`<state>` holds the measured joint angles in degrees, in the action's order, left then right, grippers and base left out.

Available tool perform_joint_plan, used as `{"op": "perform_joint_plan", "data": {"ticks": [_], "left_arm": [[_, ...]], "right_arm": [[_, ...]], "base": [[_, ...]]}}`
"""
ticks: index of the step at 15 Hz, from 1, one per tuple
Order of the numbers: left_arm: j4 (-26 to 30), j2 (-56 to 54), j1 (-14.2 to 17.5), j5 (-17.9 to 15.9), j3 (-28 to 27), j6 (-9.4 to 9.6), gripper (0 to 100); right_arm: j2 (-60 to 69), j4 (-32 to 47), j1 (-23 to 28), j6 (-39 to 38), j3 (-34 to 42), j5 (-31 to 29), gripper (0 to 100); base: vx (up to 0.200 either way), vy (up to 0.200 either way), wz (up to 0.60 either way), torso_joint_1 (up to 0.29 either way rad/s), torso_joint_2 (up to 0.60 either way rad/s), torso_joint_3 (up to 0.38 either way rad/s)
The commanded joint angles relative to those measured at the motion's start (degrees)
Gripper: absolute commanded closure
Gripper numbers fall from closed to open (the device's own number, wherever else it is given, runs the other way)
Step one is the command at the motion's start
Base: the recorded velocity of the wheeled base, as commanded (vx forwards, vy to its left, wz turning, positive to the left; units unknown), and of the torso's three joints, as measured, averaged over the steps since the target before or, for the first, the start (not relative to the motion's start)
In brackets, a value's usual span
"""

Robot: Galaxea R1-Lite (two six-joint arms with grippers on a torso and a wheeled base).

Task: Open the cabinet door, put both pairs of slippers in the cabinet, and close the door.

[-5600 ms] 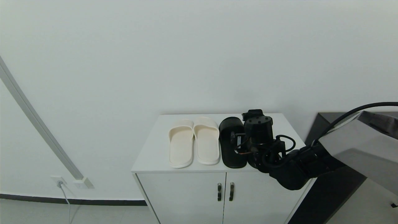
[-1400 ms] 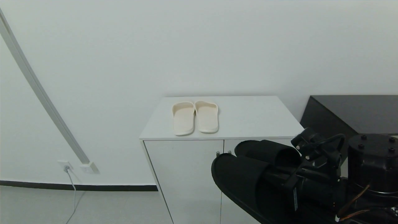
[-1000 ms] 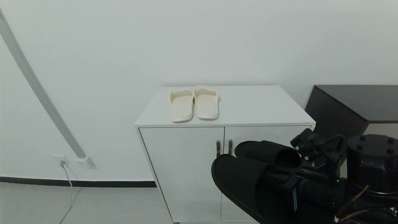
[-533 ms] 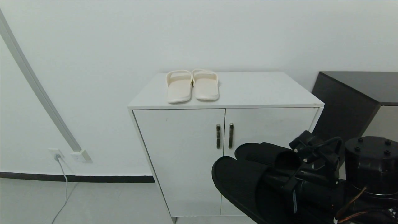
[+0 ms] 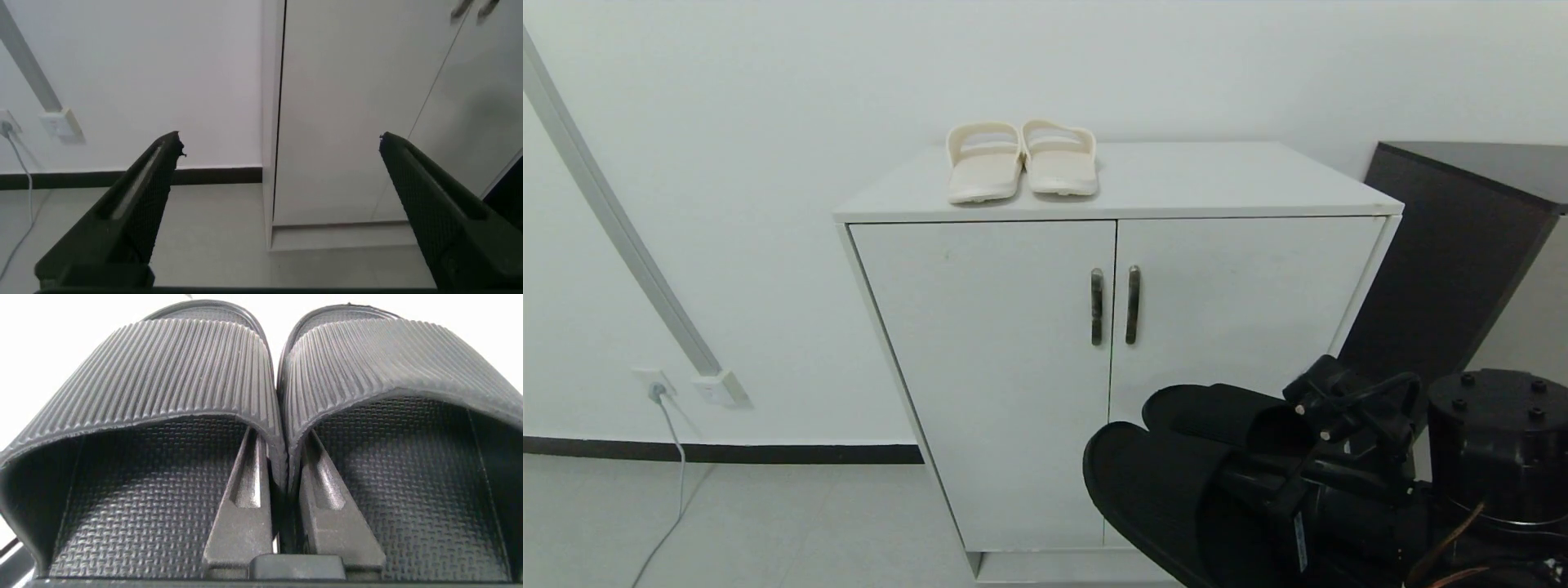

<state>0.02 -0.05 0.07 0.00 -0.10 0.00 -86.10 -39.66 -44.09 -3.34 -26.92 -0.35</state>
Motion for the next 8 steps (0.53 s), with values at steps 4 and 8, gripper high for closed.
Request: {"op": "perform_joint_plan", "data": {"ticks": [4, 8], "left_arm": [[0.0, 0.0, 0.0, 0.0, 0.0, 0.0, 0], [0.0, 0.0, 0.0, -0.1, 0.1, 0.26, 0]], "right_arm": [[-0.3, -1.0, 0.0, 0.2, 1.3, 0.0, 100], [-0.6, -1.1, 0.0, 1.0, 1.3, 0.0, 100]], "base": [[0.0, 0.0, 0.0, -0.097, 0.46, 0.354], [0.0, 0.0, 0.0, -0.033, 0.45, 0.398]]}}
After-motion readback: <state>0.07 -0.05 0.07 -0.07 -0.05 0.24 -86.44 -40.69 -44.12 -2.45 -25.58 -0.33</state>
